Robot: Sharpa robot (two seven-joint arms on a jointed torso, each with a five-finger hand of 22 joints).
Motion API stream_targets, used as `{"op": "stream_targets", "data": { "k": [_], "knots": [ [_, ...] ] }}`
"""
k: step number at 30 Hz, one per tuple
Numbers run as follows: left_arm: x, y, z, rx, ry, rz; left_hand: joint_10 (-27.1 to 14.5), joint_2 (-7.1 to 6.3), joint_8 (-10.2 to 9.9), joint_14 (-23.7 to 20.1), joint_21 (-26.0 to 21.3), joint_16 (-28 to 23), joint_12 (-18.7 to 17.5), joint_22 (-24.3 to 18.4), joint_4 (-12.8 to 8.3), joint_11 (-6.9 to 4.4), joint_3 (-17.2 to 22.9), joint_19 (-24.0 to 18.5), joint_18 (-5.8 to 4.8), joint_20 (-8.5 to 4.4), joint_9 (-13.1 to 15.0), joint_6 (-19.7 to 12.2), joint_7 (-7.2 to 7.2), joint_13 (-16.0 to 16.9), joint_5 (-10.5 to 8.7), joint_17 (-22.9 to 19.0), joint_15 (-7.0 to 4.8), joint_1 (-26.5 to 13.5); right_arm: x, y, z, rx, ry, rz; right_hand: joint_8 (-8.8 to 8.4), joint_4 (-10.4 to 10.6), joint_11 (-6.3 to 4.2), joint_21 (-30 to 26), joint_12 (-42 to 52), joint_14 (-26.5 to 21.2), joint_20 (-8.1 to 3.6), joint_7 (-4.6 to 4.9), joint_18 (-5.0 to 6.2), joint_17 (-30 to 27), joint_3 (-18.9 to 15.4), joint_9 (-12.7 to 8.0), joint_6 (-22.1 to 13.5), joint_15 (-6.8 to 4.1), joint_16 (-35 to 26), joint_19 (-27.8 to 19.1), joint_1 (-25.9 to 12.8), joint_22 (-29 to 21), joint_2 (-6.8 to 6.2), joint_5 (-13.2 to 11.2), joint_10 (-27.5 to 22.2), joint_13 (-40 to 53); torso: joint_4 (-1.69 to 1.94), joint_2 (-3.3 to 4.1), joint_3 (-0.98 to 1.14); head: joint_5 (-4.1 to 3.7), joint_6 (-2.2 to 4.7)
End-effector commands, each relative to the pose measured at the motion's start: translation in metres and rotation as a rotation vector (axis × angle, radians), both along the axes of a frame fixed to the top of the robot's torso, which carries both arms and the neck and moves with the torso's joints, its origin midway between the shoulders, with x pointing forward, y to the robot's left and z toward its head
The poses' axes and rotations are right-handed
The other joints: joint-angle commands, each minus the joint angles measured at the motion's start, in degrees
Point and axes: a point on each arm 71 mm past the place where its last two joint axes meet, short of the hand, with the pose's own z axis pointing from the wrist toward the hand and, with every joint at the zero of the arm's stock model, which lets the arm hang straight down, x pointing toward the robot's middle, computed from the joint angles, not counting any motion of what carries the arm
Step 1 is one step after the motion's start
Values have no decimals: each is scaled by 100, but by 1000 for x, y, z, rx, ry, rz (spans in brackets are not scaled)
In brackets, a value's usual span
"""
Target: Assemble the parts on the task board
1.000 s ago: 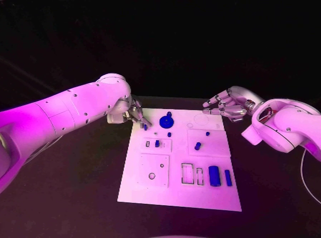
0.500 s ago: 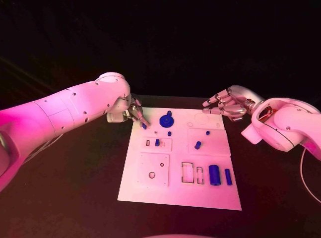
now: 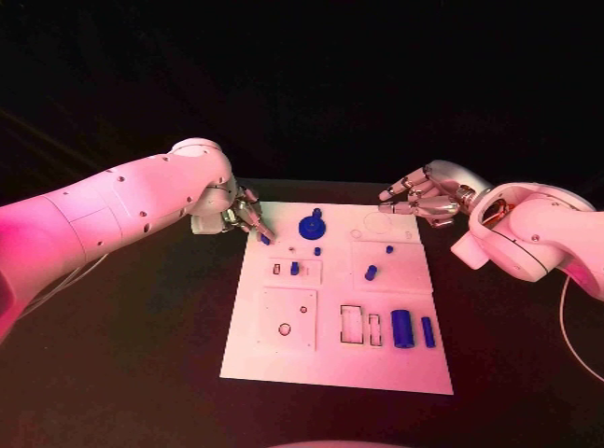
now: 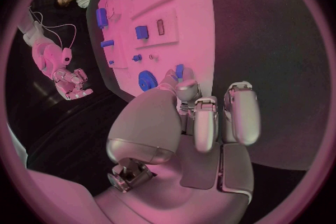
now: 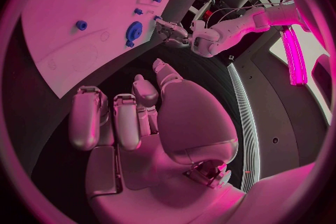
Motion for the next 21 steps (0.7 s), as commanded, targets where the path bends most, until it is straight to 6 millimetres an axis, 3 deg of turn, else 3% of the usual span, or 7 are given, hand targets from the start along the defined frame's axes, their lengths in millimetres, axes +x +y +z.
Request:
{"op": "stream_targets", "data": {
  "k": [1, 4, 21],
  "knots": [
    [-4, -3, 2, -67, -16, 13, 54, -6, 111, 602, 19, 14, 0, 289, -256, -20, 295, 99, -15, -52, 176, 2, -47, 15, 9, 1509, -41, 49, 0, 0, -2, 2, 14, 8, 13, 31, -12, -29, -31, 379, -11, 5, 109, 506, -18, -7, 10, -9, -36, -39, -4, -5, 65, 27, -32, -4, 11, -2, -8, -20, 2],
    [-11, -3, 3, -111, -32, 41, 114, -45, 132, 602, 60, 14, 61, 338, -285, -29, 419, 120, -26, -59, 204, -6, -54, 80, 9, 1509, -49, 48, 1, -1, -4, 19, 31, 3, 13, 31, -11, -32, -28, 379, -11, 5, 110, 508, -18, -7, 10, -9, -35, -41, -4, -10, 65, 27, -31, -2, 8, -6, 1, -13, 6],
    [-56, -14, 0, -133, -181, -59, 206, -419, 189, 602, 130, 14, 98, 437, -332, -38, 1200, 160, -45, -77, 300, -9, -64, 124, 10, 1509, -62, -148, 2, -3, -12, 33, 59, -6, 13, 32, -11, -31, -28, 379, -11, 5, 109, 510, -18, -7, 10, -8, -34, -41, -5, -9, 66, 27, -31, -2, 17, -9, -16, -30, 20]
  ]
}}
